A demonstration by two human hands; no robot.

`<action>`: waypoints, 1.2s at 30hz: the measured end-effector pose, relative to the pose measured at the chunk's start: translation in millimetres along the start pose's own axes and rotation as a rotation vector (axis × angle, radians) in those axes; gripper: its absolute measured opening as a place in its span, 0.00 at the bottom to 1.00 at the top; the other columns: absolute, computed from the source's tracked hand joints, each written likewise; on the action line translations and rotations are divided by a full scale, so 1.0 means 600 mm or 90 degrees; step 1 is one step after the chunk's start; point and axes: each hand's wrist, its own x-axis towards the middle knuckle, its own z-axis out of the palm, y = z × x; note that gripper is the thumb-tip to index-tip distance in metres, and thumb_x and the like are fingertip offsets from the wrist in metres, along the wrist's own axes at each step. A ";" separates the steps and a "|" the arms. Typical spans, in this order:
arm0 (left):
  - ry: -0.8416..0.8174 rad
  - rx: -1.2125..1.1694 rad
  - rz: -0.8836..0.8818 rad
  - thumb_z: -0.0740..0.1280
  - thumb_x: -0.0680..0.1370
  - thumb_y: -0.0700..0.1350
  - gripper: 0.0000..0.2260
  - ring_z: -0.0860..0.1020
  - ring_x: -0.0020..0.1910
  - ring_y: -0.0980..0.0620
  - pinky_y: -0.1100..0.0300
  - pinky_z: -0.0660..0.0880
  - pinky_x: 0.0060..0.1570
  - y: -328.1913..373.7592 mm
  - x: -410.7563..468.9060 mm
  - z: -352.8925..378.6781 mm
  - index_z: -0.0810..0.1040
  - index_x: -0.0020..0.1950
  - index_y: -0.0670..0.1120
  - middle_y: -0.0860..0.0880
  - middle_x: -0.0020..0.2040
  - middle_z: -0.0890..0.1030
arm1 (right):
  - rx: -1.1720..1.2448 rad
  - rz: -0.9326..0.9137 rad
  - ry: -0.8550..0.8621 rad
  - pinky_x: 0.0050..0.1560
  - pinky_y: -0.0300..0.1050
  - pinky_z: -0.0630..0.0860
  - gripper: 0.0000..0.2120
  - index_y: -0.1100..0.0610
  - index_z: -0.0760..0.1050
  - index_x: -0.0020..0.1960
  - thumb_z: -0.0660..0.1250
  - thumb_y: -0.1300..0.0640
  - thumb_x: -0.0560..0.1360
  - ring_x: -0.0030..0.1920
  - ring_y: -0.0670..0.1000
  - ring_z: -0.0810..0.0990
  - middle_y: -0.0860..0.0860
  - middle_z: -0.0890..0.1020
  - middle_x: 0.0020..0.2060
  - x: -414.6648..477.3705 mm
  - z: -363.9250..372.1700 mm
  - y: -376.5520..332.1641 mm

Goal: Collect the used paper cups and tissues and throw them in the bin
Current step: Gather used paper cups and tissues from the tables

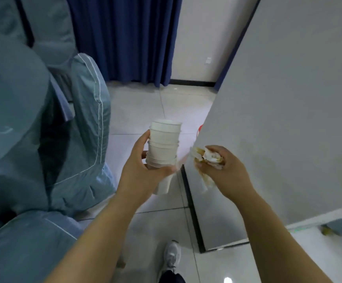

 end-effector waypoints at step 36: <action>0.060 0.059 -0.045 0.78 0.66 0.43 0.39 0.77 0.48 0.57 0.63 0.73 0.39 0.024 1.065 0.151 0.63 0.69 0.65 0.60 0.53 0.75 | 0.046 0.044 0.022 0.41 0.37 0.74 0.14 0.41 0.74 0.53 0.74 0.48 0.70 0.46 0.44 0.78 0.46 0.79 0.48 1.086 0.000 0.079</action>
